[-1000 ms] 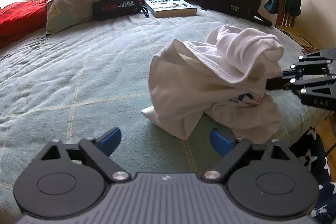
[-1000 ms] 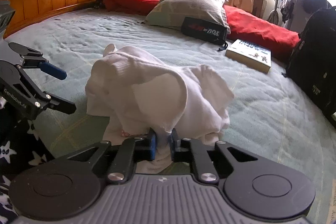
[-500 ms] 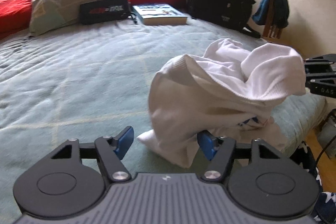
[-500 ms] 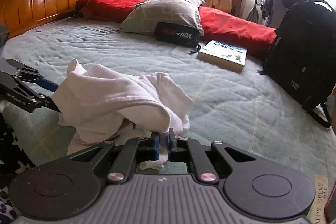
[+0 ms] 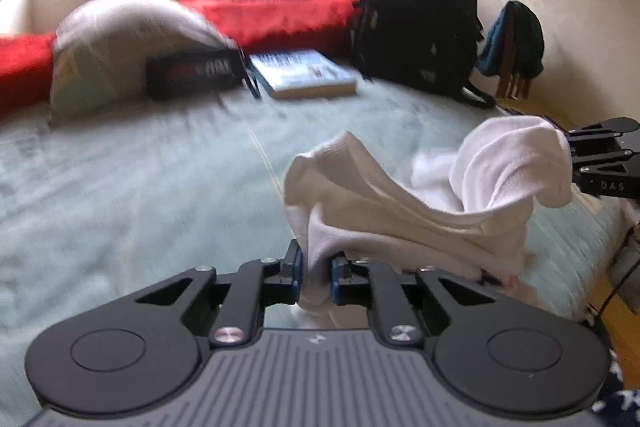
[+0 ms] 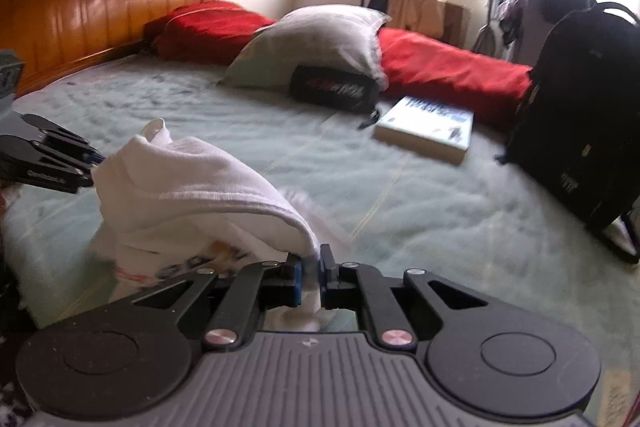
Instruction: Fold clothes
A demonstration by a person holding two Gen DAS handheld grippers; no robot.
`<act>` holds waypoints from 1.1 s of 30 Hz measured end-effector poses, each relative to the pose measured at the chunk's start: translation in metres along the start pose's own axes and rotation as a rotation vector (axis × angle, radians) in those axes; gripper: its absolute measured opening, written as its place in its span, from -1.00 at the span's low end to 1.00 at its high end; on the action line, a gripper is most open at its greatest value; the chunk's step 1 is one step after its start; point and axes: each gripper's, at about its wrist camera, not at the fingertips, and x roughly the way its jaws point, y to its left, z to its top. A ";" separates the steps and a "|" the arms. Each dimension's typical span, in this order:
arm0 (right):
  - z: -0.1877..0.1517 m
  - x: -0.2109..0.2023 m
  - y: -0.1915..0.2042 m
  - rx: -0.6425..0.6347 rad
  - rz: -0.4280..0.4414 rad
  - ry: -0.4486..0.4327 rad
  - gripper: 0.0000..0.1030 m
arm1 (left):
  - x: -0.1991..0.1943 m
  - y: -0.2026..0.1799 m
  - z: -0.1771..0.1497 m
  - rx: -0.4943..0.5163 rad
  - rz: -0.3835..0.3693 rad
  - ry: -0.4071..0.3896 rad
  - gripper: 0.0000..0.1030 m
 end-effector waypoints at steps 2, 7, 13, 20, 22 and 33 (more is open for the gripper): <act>0.011 0.007 -0.011 0.007 -0.031 -0.006 -0.82 | 0.003 0.006 0.017 0.008 0.029 -0.030 -0.78; 0.032 0.035 -0.048 0.078 -0.077 0.025 -0.84 | 0.031 0.022 0.050 0.032 0.093 -0.021 -0.81; 0.044 0.084 -0.086 0.154 -0.109 0.099 -0.87 | 0.084 0.038 0.076 0.083 0.173 0.039 -0.81; 0.054 0.145 -0.133 0.227 -0.192 0.164 -0.97 | 0.151 0.064 0.096 0.060 0.234 0.101 -0.83; 0.057 0.162 -0.149 0.256 -0.226 0.172 -0.97 | 0.169 0.069 0.104 0.050 0.246 0.113 -0.83; 0.027 0.173 -0.164 0.422 -0.107 0.260 -0.52 | 0.199 0.068 0.090 0.062 0.252 0.240 -0.48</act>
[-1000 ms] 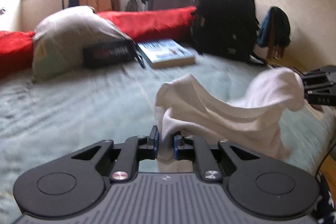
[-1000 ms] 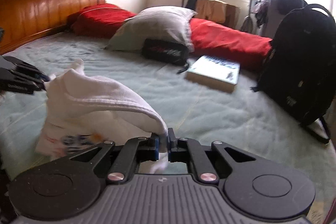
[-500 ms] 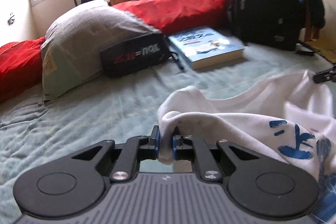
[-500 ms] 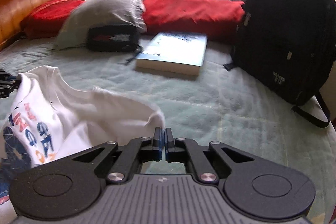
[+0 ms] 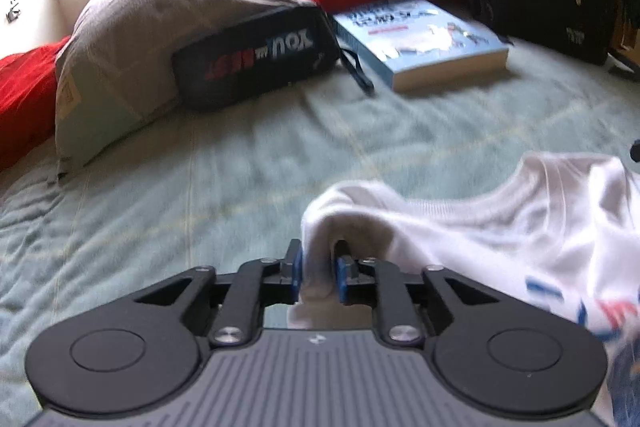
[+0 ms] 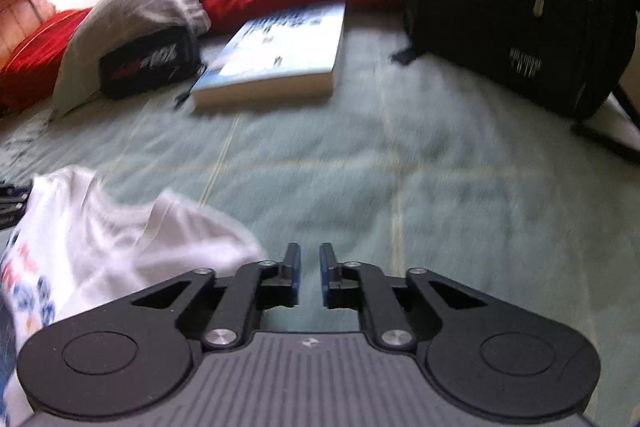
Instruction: Fold clothes
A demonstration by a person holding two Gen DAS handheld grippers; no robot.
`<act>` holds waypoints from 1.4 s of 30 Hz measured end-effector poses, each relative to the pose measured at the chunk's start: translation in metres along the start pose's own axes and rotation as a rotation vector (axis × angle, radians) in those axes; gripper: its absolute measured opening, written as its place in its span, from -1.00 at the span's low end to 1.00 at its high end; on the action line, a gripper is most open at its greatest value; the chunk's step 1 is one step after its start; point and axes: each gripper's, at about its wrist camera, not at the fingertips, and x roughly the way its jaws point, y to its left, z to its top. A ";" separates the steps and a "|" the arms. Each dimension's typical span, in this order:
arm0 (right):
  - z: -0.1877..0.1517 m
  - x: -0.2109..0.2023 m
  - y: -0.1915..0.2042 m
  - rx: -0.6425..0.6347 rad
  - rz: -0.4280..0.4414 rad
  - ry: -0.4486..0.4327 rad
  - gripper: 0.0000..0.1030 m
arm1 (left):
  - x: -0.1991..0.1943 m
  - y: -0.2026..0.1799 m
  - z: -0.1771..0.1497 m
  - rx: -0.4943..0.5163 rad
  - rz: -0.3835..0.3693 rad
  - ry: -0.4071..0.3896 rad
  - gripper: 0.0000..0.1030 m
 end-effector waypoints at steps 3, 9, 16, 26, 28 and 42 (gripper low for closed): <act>-0.022 -0.018 0.008 -0.009 0.016 0.005 0.20 | -0.023 0.004 -0.014 0.007 -0.023 0.012 -0.14; -0.080 -0.065 0.034 -0.060 0.077 -0.004 0.85 | -0.084 -0.006 -0.063 0.001 -0.063 0.034 0.31; -0.151 -0.113 0.059 -0.072 0.163 0.002 1.00 | -0.143 -0.033 -0.141 -0.034 -0.108 0.058 0.46; -0.210 -0.162 0.073 0.074 0.156 -0.046 1.00 | -0.165 -0.074 -0.180 -0.023 -0.149 0.001 0.52; -0.215 -0.165 0.072 0.110 0.161 -0.038 1.00 | -0.158 -0.078 -0.175 -0.030 -0.148 -0.012 0.52; -0.228 -0.177 0.077 0.117 0.083 -0.040 1.00 | -0.135 -0.049 -0.167 -0.124 0.033 -0.001 0.56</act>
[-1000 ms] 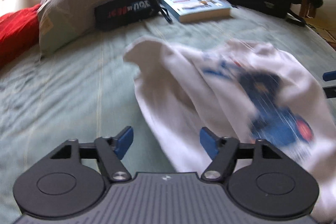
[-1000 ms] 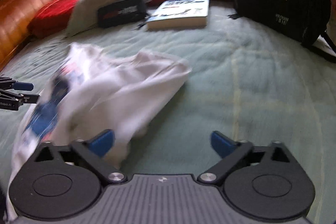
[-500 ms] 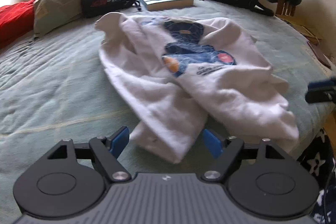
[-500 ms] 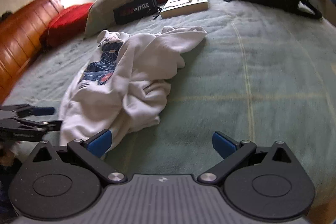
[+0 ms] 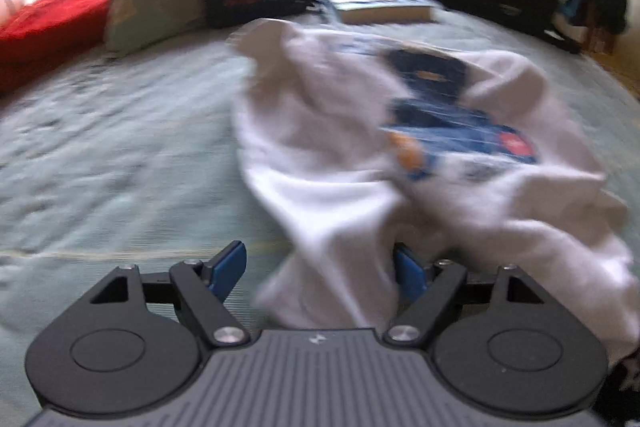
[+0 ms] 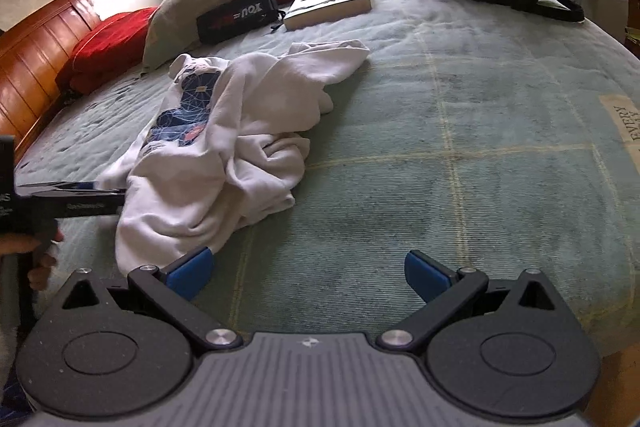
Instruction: Fold clothes
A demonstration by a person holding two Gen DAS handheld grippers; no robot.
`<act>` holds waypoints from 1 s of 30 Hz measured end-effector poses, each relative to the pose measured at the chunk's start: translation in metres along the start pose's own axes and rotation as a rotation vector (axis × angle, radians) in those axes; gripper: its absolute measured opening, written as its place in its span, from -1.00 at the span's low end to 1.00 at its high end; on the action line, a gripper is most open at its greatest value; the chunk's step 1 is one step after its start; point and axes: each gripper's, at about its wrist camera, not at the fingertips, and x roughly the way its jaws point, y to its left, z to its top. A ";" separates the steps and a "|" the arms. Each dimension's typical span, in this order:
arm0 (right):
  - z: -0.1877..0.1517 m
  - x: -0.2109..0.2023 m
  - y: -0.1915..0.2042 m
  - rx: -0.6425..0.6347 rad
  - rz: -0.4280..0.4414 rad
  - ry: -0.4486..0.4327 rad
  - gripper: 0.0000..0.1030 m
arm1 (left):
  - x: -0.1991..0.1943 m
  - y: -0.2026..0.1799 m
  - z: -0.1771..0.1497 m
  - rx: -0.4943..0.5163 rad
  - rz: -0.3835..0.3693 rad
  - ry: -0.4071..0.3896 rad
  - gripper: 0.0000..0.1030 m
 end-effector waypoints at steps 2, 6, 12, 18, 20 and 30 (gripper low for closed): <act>0.001 0.001 -0.001 0.006 0.003 0.000 1.00 | -0.002 0.018 0.003 -0.017 0.049 0.003 0.56; 0.002 0.003 0.001 0.003 0.002 0.003 1.00 | -0.003 0.050 0.013 -0.053 0.130 0.016 0.55; 0.004 0.004 0.007 -0.005 -0.002 0.001 1.00 | -0.028 0.050 0.016 -0.040 0.045 -0.022 0.51; 0.005 0.009 0.011 -0.017 0.004 0.013 1.00 | -0.037 -0.007 0.006 0.187 -0.096 -0.078 0.60; 0.004 0.011 0.011 -0.020 0.004 0.022 1.00 | -0.033 -0.027 0.002 0.264 -0.096 -0.106 0.60; 0.002 0.010 -0.003 0.011 -0.020 0.023 1.00 | 0.004 -0.021 0.007 0.151 0.037 -0.103 0.62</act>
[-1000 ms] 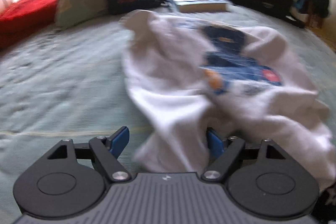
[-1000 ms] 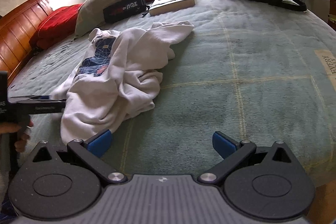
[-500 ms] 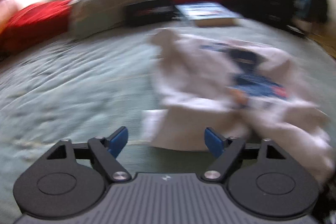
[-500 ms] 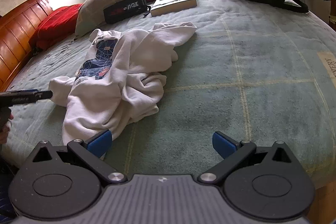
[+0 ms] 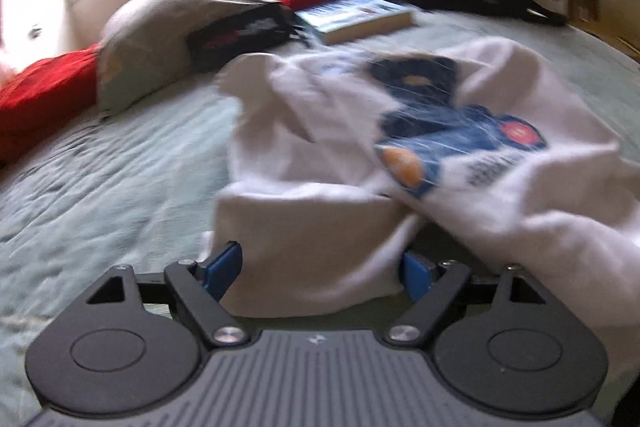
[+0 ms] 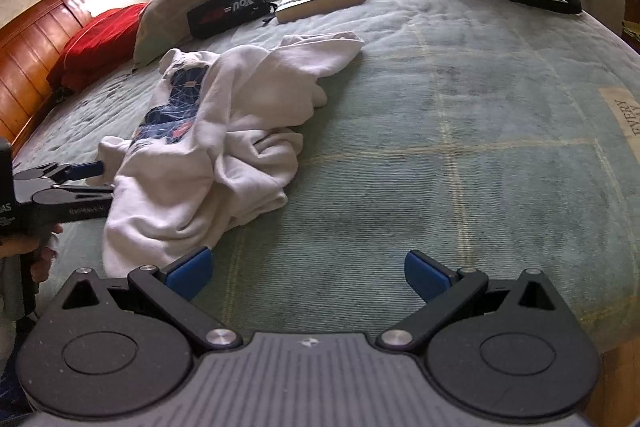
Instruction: Fold clothes
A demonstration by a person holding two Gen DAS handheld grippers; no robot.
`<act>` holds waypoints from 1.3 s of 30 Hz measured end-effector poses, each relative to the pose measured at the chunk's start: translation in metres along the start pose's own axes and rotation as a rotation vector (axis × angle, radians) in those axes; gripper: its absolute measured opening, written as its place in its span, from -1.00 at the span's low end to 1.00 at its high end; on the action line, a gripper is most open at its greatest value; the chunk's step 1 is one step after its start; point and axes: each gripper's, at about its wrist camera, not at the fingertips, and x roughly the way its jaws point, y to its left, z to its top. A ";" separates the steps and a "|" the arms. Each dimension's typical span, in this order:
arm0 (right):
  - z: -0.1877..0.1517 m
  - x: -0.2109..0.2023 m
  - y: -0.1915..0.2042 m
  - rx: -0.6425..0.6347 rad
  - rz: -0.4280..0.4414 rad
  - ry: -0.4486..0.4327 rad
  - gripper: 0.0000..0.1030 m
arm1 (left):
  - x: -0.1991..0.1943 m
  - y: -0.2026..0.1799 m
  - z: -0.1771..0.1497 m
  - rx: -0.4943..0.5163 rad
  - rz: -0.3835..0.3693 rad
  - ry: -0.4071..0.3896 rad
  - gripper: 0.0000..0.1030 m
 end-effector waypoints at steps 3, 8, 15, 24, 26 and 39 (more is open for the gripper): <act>0.001 0.004 -0.003 0.014 -0.001 0.005 1.00 | -0.005 0.004 -0.002 -0.014 0.052 -0.031 0.62; 0.000 0.011 0.000 0.004 0.011 0.024 1.00 | 0.002 -0.008 -0.002 0.056 0.092 -0.034 0.62; 0.001 0.010 0.003 -0.008 0.001 0.022 1.00 | -0.006 0.011 0.002 0.033 0.245 -0.056 0.63; 0.005 0.017 0.017 -0.056 0.014 0.039 1.00 | -0.001 0.004 0.001 0.127 0.162 -0.085 0.60; 0.004 0.017 0.018 -0.061 0.016 0.040 1.00 | 0.003 -0.008 -0.002 0.225 0.174 -0.083 0.60; 0.004 0.020 0.009 -0.034 0.015 0.044 1.00 | -0.012 0.011 0.000 0.277 0.166 -0.072 -0.74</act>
